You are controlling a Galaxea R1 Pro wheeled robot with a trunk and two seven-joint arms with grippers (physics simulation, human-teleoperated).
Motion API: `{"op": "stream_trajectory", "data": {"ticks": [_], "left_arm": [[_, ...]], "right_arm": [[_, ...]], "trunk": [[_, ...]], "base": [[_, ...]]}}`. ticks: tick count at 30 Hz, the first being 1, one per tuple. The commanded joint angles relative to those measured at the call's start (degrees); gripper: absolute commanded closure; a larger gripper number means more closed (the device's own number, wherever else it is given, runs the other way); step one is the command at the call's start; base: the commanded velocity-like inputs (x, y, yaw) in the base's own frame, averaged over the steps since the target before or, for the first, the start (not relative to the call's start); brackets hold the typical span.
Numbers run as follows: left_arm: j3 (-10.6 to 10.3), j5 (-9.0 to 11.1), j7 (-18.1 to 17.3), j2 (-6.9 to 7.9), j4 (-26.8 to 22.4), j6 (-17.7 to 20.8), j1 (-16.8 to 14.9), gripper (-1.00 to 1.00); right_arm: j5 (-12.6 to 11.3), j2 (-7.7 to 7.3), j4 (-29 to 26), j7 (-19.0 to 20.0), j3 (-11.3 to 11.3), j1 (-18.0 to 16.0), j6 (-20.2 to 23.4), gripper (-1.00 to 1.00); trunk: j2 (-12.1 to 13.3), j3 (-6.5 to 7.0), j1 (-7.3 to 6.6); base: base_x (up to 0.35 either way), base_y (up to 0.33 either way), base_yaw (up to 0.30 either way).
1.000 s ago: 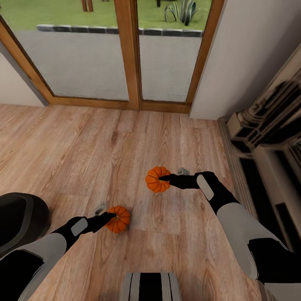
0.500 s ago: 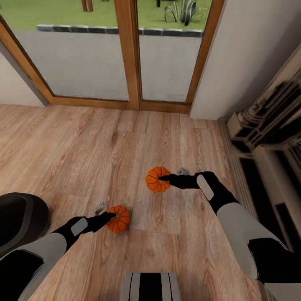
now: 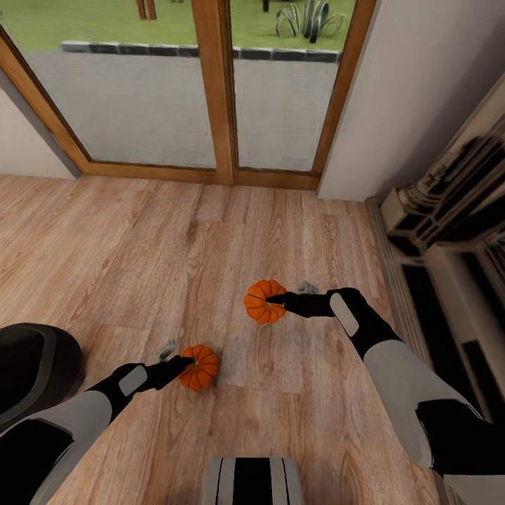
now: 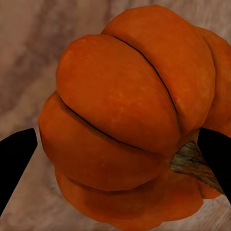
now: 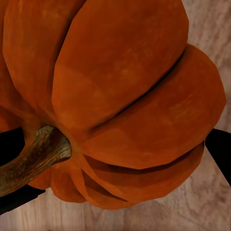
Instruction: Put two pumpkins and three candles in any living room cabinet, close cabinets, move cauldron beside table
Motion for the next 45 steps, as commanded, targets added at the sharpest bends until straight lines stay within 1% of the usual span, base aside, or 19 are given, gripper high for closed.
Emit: {"op": "stream_trajectory", "data": {"ticks": [1,4,24,33,36,39,45], "left_arm": [[-0.8,0.2,0.0,0.04,0.0,0.2,0.0,1.0],[-0.8,0.2,0.0,0.04,0.0,0.2,0.0,1.0],[-1.1,-0.2,0.1,0.04,-0.4,0.3,0.0,1.0],[-1.2,-0.3,0.2,0.04,-0.4,0.3,0.0,1.0],[-1.2,-0.4,0.3,0.04,-0.2,0.3,0.0,1.0],[-1.2,-0.4,0.3,0.09,-0.1,0.3,0.0,1.0],[-1.3,-0.4,0.3,0.06,0.0,0.2,0.0,1.0]], "right_arm": [[0.1,0.0,0.0,0.3,0.0,0.0,0.2,1.0],[0.1,0.0,0.0,0.2,0.0,0.0,0.1,1.0],[0.2,-0.02,0.1,0.2,-0.1,0.0,0.1,1.0],[0.3,-0.09,1.5,0.1,-0.1,0.0,-0.4,1.0],[0.3,-0.04,2.0,0.1,0.1,0.0,-0.5,1.0],[0.3,-0.07,3.2,0.1,0.7,0.0,-0.7,1.0],[0.3,-0.09,3.6,0.2,1.5,0.0,-0.9,1.0]], "trunk": [[0.0,-0.04,-0.01],[0.0,-0.04,-0.01],[0.3,4.39,-0.52],[0.4,6.39,-0.75],[0.4,7.17,-0.83],[0.5,8.07,-0.91],[0.5,9.92,-1.06]], "base": [[0.0,0.0,0.0],[0.0,0.0,0.0],[0.0,0.0,0.0],[0.0,0.0,0.0],[0.0,0.0,0.0],[0.0,0.0,0.0],[0.0,0.0,0.0]]}}
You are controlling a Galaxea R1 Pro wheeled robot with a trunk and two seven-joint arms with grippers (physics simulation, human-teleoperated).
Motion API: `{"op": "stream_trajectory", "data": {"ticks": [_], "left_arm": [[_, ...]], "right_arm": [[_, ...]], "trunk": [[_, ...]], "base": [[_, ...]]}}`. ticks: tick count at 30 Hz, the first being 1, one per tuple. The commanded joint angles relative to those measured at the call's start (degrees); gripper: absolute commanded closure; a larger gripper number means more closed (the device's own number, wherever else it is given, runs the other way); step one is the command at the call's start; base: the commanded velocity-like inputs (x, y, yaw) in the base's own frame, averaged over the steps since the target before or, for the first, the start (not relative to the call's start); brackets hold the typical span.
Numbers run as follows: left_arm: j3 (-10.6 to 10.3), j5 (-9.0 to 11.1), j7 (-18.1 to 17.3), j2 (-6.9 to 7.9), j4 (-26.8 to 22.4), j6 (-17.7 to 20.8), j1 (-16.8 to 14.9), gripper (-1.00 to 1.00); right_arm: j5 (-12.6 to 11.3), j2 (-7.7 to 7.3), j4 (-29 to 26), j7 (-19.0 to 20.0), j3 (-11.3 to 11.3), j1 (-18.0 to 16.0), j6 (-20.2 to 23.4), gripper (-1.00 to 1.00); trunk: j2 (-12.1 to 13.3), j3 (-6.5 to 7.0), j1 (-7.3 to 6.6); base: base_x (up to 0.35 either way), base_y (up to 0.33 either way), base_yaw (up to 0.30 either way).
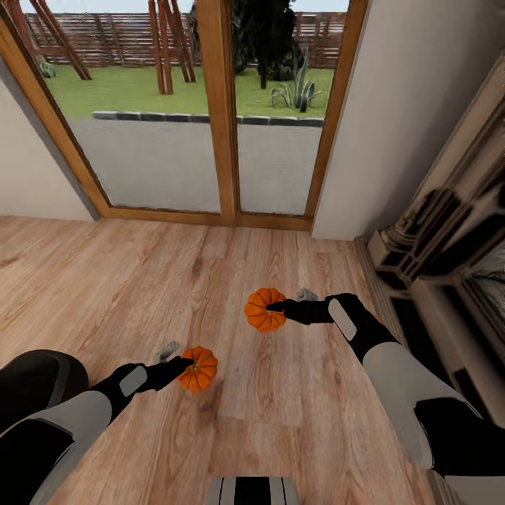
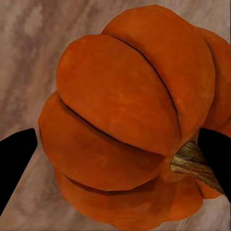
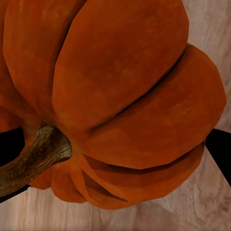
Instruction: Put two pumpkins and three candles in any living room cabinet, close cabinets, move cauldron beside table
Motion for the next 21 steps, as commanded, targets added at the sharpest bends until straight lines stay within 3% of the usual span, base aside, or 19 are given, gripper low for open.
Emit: {"op": "stream_trajectory", "data": {"ticks": [1,14,21], "left_arm": [[-0.5,0.3,0.0,0.03,0.0,0.2,0.0,1.0],[-0.5,0.2,0.2,0.1,0.1,0.1,0.0,1.0],[-0.3,-1.9,0.4,0.53,0.1,0.2,0.0,1.0]], "right_arm": [[0.3,-0.01,0.0,0.3,0.1,0.0,0.1,1.0],[0.4,0.03,4.2,0.2,0.3,0.0,-3.3,1.0],[0.5,0.03,6.4,0.1,1.4,0.0,-3.6,1.0]], "trunk": [[0.0,0.28,-0.03],[0.2,4.32,-0.36],[0.3,6.5,-0.54]], "base": [[0.0,0.0,0.0],[0.0,0.0,0.0],[0.0,0.0,0.0]]}}
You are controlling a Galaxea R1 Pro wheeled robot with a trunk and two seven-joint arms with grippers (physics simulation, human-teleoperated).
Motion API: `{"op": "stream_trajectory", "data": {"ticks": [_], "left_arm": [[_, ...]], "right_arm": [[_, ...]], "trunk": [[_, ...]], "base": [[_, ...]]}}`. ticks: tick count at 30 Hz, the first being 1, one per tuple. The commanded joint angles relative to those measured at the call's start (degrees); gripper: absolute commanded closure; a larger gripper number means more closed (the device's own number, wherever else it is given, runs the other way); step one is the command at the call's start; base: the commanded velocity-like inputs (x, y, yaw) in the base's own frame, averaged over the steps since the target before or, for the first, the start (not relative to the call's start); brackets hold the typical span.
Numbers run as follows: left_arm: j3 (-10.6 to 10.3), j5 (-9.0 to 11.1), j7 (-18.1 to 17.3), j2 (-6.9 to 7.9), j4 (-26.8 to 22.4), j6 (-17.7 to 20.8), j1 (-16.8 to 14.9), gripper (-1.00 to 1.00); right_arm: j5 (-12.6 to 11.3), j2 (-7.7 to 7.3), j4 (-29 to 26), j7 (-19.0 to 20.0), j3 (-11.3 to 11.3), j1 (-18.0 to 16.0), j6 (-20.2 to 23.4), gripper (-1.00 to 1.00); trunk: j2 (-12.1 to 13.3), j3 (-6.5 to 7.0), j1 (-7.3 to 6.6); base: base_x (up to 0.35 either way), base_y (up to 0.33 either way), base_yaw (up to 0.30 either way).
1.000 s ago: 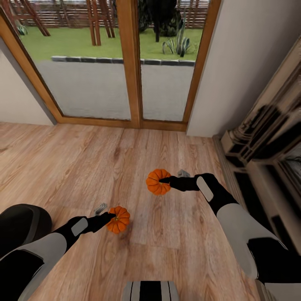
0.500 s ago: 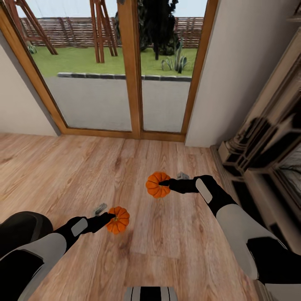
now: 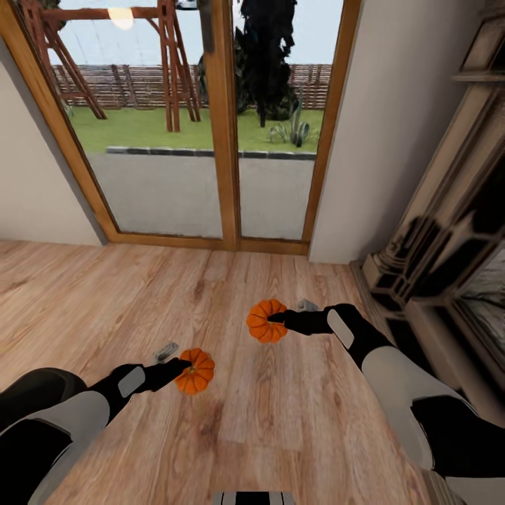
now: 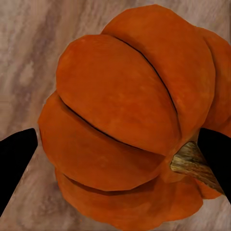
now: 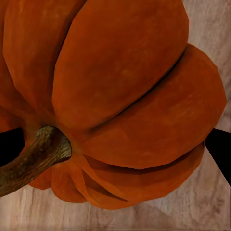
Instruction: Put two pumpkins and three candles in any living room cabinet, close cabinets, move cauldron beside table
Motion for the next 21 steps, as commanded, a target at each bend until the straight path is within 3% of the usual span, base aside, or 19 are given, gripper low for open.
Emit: {"op": "stream_trajectory", "data": {"ticks": [1,6,14,21], "left_arm": [[-0.5,0.0,0.4,0.52,0.1,0.3,0.0,1.0],[-0.5,-0.3,3.2,1.77,0.3,0.5,0.0,1.0],[-0.6,-0.3,3.8,2.62,2.1,0.5,0.0,1.0],[-0.7,-1.0,3.9,2.48,6.2,0.0,0.1,1.0]], "right_arm": [[0.3,-0.04,1.1,0.1,0.2,0.0,0.1,1.0],[0.3,0.0,2.6,-0.5,0.9,0.0,-1.9,1.0],[0.2,-0.18,6.0,-0.6,1.4,0.4,-3.6,1.0],[0.4,-0.34,13.9,-0.7,2.4,0.4,-10.5,1.0]], "trunk": [[0.0,0.27,-0.03],[0.1,1.55,-0.16],[0.2,3.33,-0.36],[0.3,4.89,-0.54]], "base": [[0.0,0.0,0.0],[0.0,0.0,0.0],[0.0,0.0,0.0],[0.0,0.0,0.0]]}}
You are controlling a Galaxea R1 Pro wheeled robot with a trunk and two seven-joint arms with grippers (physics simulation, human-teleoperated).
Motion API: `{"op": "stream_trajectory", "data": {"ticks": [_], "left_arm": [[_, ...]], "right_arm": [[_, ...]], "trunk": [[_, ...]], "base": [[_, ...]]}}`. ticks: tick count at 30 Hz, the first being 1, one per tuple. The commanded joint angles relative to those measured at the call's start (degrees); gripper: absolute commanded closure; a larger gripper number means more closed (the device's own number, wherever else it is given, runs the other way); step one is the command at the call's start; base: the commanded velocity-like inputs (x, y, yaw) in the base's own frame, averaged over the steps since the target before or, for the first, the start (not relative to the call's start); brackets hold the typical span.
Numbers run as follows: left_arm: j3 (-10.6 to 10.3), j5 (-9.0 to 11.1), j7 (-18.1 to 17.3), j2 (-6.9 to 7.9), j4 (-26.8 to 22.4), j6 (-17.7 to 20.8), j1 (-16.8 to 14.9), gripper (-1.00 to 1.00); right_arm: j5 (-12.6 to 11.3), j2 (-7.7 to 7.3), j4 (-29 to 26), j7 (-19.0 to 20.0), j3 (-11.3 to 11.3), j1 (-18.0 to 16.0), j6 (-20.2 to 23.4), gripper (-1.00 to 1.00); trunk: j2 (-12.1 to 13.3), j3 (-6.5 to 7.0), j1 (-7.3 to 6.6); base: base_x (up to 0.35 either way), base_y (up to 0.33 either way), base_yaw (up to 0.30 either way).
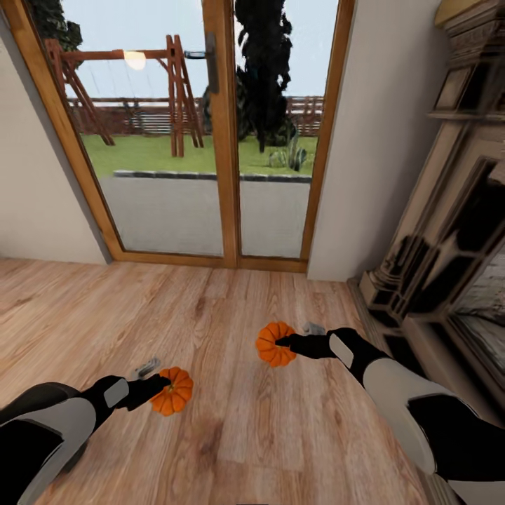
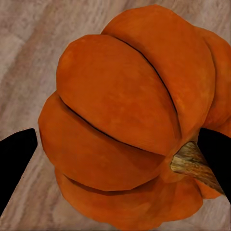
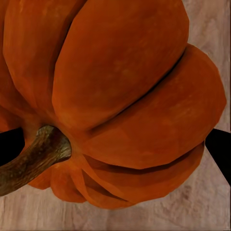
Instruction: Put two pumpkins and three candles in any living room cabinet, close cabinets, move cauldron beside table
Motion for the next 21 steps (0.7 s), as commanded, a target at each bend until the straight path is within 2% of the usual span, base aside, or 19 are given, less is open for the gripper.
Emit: {"op": "stream_trajectory", "data": {"ticks": [1,6,11,13,14,16,19,21], "left_arm": [[-0.4,0.2,-0.1,0.01,0.0,0.2,0.0,1.0],[-0.4,-1.5,0.0,-0.15,0.1,-0.5,0.0,1.0],[-0.5,-2.3,-0.1,-1.41,-0.2,-2.5,0.1,1.0],[-0.5,-3.7,0.0,-1.87,-0.3,-2.8,0.1,1.0],[-0.4,-5.9,0.1,-2.32,-0.3,-2.9,0.1,1.0],[-0.2,-8.0,0.1,-3.07,-0.1,-3.0,0.1,1.0],[-0.1,-9.0,0.1,-3.7,0.1,-3.0,0.1,1.0],[-0.1,-9.3,0.1,-4.69,0.3,-3.1,0.1,1.0]], "right_arm": [[-0.4,0.0,0.2,0.1,0.6,0.0,-0.1,1.0],[0.9,0.07,2.6,0.0,4.7,0.0,-1.5,1.0],[1.0,0.09,3.4,0.1,5.1,0.0,-1.7,1.0],[1.0,0.08,4.3,0.0,5.1,0.0,-1.7,1.0],[0.9,0.1,6.2,0.0,5.1,0.0,-1.8,1.0],[1.0,0.14,7.4,0.0,5.1,0.0,-2.8,1.0],[1.1,0.16,8.9,0.0,5.2,0.2,-4.4,1.0],[1.1,0.16,10.6,0.0,5.2,0.8,-5.3,1.0]], "trunk": [[0.0,0.18,-0.03],[0.1,1.29,-0.16],[0.1,2.4,-0.29],[0.2,2.84,-0.34],[0.2,3.06,-0.37],[0.2,3.51,-0.42],[0.2,4.17,-0.5],[0.3,4.61,-0.55]], "base": [[0.0,0.0,0.0],[0.0,0.0,0.0],[0.0,0.0,0.0],[0.0,0.0,0.0],[0.0,0.0,0.0],[0.0,0.0,0.0],[0.0,0.0,0.0],[0.0,0.0,0.0]]}}
